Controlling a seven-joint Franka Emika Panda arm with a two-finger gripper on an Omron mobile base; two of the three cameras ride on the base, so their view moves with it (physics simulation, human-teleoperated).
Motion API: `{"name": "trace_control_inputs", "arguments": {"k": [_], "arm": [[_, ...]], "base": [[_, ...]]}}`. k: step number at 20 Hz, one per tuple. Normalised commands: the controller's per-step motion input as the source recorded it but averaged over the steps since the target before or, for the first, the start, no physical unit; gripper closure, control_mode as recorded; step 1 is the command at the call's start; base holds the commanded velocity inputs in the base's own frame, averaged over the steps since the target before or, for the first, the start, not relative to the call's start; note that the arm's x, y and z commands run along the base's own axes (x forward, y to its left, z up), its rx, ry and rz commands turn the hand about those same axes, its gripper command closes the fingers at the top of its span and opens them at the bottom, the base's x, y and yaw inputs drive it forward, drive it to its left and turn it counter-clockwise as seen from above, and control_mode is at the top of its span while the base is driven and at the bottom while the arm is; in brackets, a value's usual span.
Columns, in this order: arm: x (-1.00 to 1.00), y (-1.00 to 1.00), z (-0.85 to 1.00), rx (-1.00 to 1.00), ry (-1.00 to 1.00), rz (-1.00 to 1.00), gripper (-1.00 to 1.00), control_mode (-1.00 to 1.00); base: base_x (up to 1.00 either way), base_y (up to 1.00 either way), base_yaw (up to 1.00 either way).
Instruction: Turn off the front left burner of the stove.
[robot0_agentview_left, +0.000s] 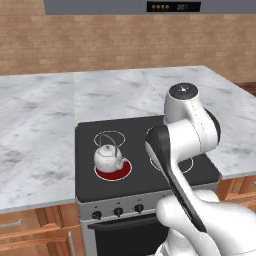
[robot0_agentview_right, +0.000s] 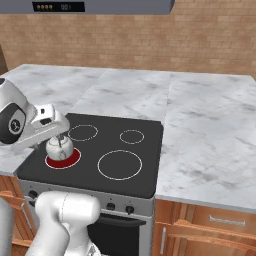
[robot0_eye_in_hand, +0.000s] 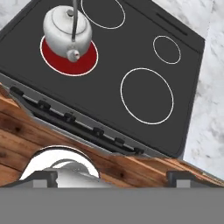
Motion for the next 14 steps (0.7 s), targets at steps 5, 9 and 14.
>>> {"name": "trace_control_inputs", "arguments": {"k": [5, 9, 14], "arm": [[-0.54, 0.02, 0.0, -0.04, -0.07, 0.09, -1.0, -1.0], [-0.49, 0.0, 0.0, -0.02, -0.09, 0.06, -1.0, -1.0], [-0.45, 0.05, 0.0, -0.02, -0.08, 0.09, -1.0, -1.0]], "base": [[0.0, 0.0, 0.0], [0.0, 0.0, 0.0], [0.0, 0.0, 0.0]]}}
